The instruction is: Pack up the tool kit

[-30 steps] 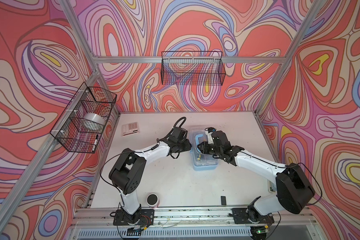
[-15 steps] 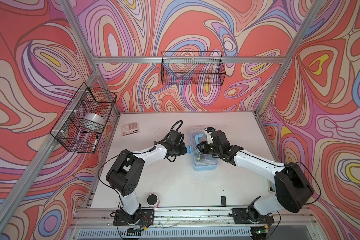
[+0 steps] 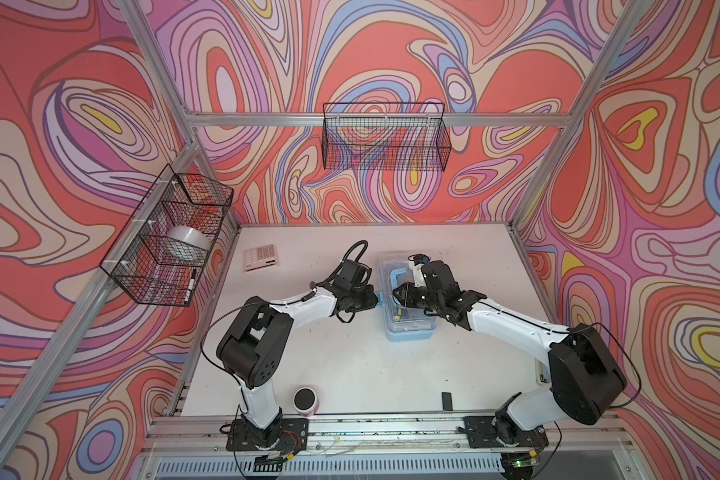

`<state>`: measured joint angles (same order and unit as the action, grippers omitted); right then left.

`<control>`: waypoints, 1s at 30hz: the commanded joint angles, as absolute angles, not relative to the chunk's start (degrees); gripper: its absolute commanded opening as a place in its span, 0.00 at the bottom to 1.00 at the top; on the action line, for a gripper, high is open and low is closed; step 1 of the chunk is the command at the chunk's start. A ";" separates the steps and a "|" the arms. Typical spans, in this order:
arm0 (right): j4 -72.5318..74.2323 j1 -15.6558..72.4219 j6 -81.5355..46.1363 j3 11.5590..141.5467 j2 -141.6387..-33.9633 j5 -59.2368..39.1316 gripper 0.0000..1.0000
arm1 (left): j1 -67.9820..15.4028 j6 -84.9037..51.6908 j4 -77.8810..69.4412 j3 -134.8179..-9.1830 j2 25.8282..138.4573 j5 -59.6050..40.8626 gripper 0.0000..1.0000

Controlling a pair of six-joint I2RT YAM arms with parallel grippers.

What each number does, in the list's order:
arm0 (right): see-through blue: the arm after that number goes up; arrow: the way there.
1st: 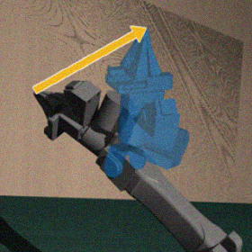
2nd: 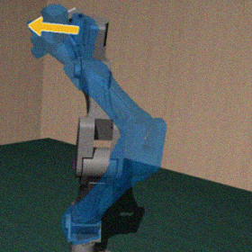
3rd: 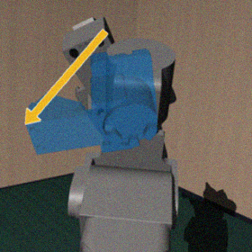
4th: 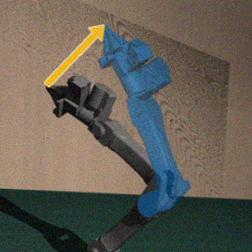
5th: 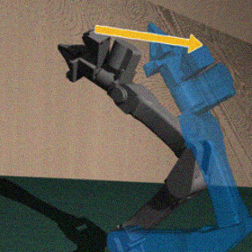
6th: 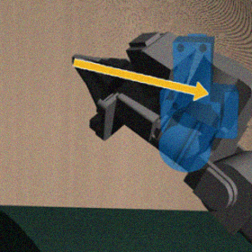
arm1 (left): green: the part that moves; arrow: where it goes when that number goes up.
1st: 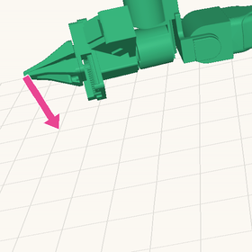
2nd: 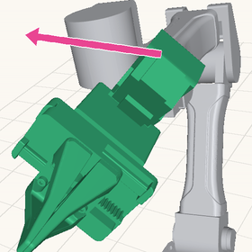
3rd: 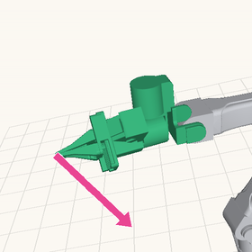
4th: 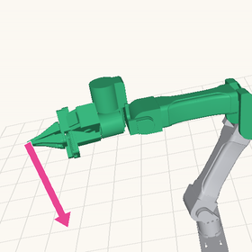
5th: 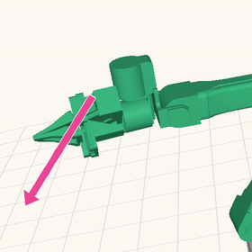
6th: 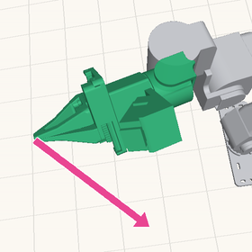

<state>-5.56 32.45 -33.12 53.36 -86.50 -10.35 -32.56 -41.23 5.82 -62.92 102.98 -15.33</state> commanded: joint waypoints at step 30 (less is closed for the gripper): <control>-10.60 32.36 -33.22 51.73 -87.77 -10.38 0.24 | -30.06 -42.02 8.07 -63.63 97.33 -15.01 0.13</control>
